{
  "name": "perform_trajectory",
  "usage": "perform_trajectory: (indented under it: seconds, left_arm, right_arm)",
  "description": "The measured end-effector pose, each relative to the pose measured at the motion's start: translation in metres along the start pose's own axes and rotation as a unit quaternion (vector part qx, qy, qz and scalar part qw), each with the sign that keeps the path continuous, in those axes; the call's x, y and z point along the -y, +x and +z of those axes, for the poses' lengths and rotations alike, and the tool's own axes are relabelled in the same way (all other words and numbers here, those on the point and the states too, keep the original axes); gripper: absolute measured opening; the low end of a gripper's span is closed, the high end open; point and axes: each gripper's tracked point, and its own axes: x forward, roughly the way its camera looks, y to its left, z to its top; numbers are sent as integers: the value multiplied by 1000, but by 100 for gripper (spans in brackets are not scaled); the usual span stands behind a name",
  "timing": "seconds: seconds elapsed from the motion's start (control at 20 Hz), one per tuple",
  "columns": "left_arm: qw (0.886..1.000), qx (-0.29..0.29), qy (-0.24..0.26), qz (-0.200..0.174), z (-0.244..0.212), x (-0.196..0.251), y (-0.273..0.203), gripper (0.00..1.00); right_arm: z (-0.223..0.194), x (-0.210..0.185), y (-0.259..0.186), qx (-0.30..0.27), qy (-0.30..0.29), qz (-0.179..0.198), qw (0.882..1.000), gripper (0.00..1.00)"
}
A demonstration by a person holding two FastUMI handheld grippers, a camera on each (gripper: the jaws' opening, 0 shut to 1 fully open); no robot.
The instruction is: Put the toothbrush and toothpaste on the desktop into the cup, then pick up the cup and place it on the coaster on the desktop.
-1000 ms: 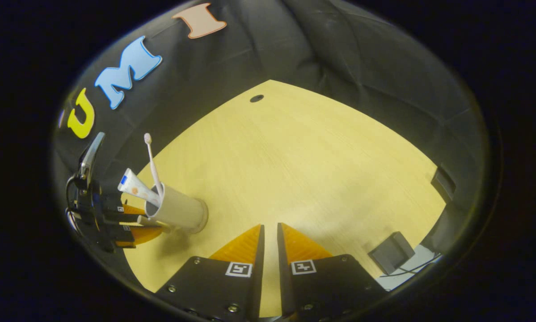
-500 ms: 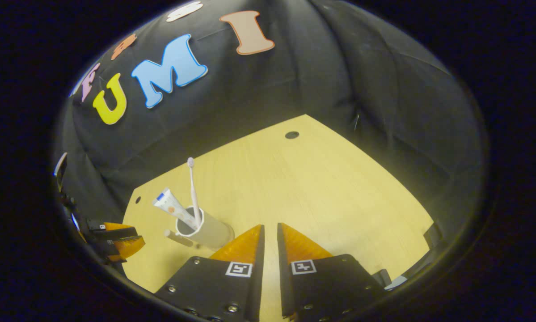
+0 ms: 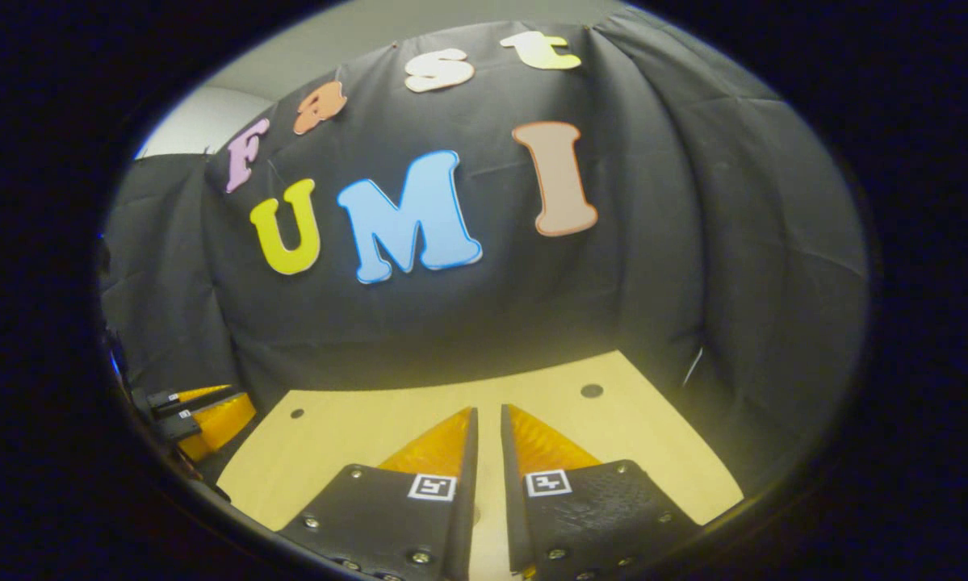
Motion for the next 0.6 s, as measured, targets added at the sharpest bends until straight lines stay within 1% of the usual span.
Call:
perform_trajectory:
  seconds: [0.15, 0.25, 0.3, 0.35, 0.45, 0.6]
  left_arm:
    - [998, 60, -15, 24, 13, -4, -19, 41]
    - [994, 100, -16, 35, 20, -4, -24, 40]
    - [993, 108, -13, 40, 21, -4, -26, 39]
    - [993, 110, -11, 39, 21, 1, -28, 31]
    - [993, 108, -15, 36, 26, 3, -30, 31]
    - [994, 102, -18, 35, 22, -3, -32, 31]
  right_arm:
    - [36, -16, -4, 48, -25, 6, 999, 17]
    - [49, -23, -8, 67, -42, 5, 997, 17]
    - [52, -26, -8, 72, -49, 5, 996, 17]
    - [54, -30, -8, 74, -53, 6, 996, 17]
    - [53, -40, -9, 73, -50, 7, 996, 17]
    - [57, -44, -11, 81, -49, -1, 995, 17]
